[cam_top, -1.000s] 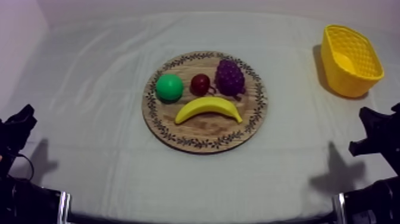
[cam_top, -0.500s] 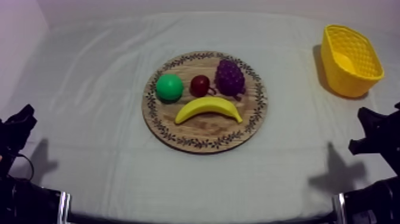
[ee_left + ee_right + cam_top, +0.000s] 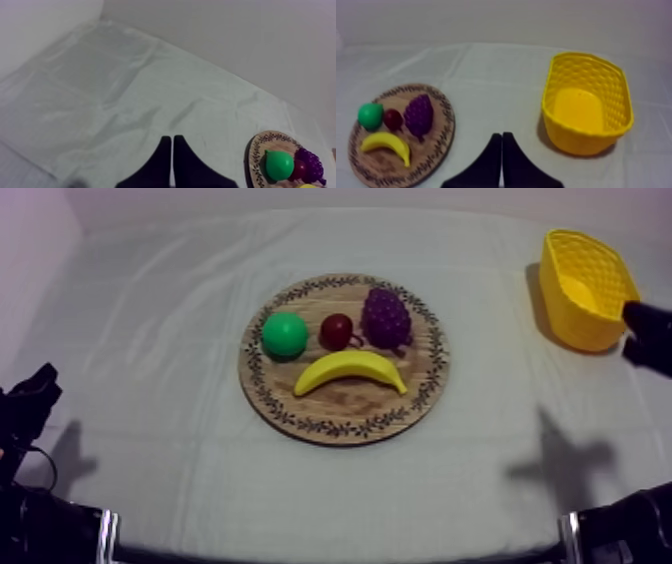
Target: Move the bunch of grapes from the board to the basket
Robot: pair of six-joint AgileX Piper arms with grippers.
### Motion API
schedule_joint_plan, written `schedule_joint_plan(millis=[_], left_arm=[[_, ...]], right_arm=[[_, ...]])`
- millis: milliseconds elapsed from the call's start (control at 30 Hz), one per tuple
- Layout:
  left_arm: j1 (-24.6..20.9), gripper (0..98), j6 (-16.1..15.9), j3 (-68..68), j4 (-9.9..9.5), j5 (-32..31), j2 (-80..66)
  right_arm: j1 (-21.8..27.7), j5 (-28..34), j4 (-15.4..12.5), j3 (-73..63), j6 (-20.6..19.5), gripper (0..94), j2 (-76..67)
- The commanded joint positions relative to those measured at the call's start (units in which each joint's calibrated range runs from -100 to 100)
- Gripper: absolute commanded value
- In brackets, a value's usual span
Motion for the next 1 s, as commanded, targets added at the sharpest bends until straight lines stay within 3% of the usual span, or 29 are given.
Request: schedule_joint_plan(millis=[0,300,633,967], left_arm=[[0.00,0.1,0.00,0.00,-0.03,0.03,0.05],[0.00,0.1,0.00,0.00,-0.03,0.03,0.05],[0.00,0.1,-0.01,0.00,-0.03,0.03,0.05],[0.00,0.1,-0.02,0.00,-0.03,0.03,0.05]], right_arm=[[-0.32,1.02,-0.26,-13.32,-0.63,0.5,7.83],[-1.63,9.39,-4.79,-38.66,0.64,0.5,26.56],[-6.09,20.88,-5.50,-57.94,-1.37,0.5,44.37],[-10.02,31.83,-5.48,-65.41,-1.89,0.5,59.51]])
